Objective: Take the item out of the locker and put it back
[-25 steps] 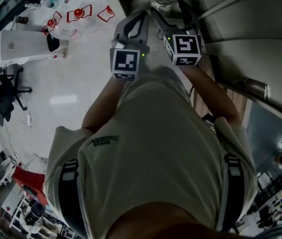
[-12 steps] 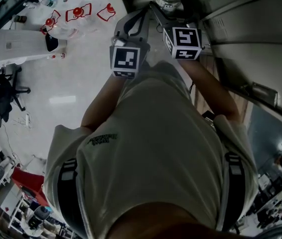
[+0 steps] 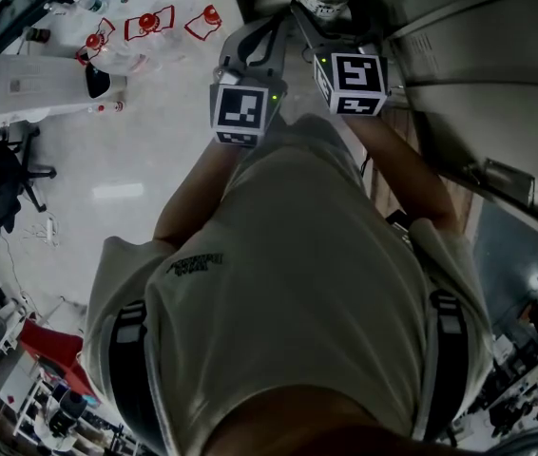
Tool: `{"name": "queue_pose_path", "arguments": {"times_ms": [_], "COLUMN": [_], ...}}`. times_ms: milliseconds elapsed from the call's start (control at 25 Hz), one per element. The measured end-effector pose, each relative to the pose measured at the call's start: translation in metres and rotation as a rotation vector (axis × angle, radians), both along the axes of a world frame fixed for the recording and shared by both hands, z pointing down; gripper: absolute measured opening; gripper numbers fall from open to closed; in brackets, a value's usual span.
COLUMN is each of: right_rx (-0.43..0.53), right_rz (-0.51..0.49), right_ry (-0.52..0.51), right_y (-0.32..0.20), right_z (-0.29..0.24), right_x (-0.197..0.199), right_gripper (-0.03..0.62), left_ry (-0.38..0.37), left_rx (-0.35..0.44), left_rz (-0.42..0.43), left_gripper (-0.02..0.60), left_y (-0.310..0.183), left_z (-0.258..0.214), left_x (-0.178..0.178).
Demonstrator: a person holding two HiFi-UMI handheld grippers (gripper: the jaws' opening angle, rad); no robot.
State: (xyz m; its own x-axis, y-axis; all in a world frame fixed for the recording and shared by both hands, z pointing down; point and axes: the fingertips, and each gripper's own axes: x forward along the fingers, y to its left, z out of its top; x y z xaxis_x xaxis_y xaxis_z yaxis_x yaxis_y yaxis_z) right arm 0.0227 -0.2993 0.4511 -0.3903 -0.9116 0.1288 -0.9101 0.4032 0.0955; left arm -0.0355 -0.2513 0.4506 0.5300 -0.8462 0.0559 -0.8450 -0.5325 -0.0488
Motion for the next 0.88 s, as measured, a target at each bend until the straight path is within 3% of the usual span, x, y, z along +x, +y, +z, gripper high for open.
{"name": "queue_pose_path", "arguments": {"times_ms": [880], "right_rx": [-0.046], "right_rz": [0.004], "right_ry": [-0.095], "right_y": [0.034], "right_z": [-0.012], "right_x": [0.015], "right_gripper": [0.345], "left_ry": [0.0], "left_rx": [-0.036], "left_rz": [-0.009], "left_gripper": [0.015], "left_y": [0.015], "left_z": [-0.02], "left_x": [0.002]}}
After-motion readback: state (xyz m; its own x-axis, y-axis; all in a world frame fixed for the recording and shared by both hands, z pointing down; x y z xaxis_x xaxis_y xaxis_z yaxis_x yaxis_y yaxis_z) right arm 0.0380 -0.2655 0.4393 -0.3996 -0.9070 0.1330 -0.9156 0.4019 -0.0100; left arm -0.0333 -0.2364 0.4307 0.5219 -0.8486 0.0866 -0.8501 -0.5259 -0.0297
